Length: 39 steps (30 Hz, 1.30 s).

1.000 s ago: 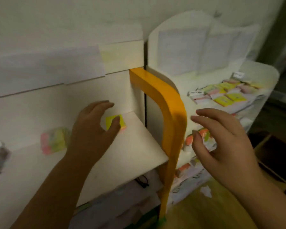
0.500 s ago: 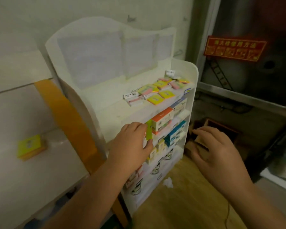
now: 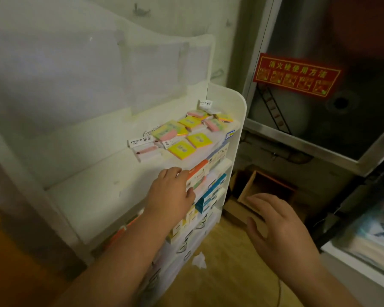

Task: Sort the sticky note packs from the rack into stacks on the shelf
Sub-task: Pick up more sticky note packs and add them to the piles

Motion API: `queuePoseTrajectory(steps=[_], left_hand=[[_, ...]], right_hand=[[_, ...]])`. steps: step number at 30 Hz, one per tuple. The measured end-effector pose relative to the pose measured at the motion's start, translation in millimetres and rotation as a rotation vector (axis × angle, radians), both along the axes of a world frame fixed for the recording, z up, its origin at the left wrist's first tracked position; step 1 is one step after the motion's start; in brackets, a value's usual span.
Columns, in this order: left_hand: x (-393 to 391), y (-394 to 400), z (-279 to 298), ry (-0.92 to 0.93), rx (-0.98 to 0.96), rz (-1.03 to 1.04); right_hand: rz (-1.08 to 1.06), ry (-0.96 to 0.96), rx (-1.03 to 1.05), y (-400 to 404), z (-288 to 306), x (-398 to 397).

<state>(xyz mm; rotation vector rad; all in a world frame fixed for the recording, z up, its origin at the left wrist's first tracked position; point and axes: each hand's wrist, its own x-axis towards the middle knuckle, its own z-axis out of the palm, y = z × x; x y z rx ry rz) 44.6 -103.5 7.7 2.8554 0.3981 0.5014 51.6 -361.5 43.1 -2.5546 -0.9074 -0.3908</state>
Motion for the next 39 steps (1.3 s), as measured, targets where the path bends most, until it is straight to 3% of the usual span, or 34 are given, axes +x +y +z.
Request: queuePoseTrajectory(steps=[14, 23, 27, 32, 39], left_hand=[[74.8, 48.5, -37.8, 0.048, -0.105, 0.082], [86.2, 88.5, -32.4, 0.038, -0.080, 0.348], [89.9, 91.7, -23.8, 0.063, -0.073, 0.500], [85.6, 83.0, -16.4, 0.019, -0.048, 0.605], [87.9, 79.6, -16.4, 0.056, 0.024, 0.644]], right_hand=[[0.112, 0.028, -0.184, 71.2, -35.3, 137.8], [0.563, -0.053, -0.257, 190.7, -55.4, 264.6], [0.803, -0.040, -0.428, 242.4, -56.9, 294.4], [0.912, -0.047, -0.614, 262.9, -44.9, 307.6], [0.903, -0.150, -0.375, 262.0, -62.9, 316.7]])
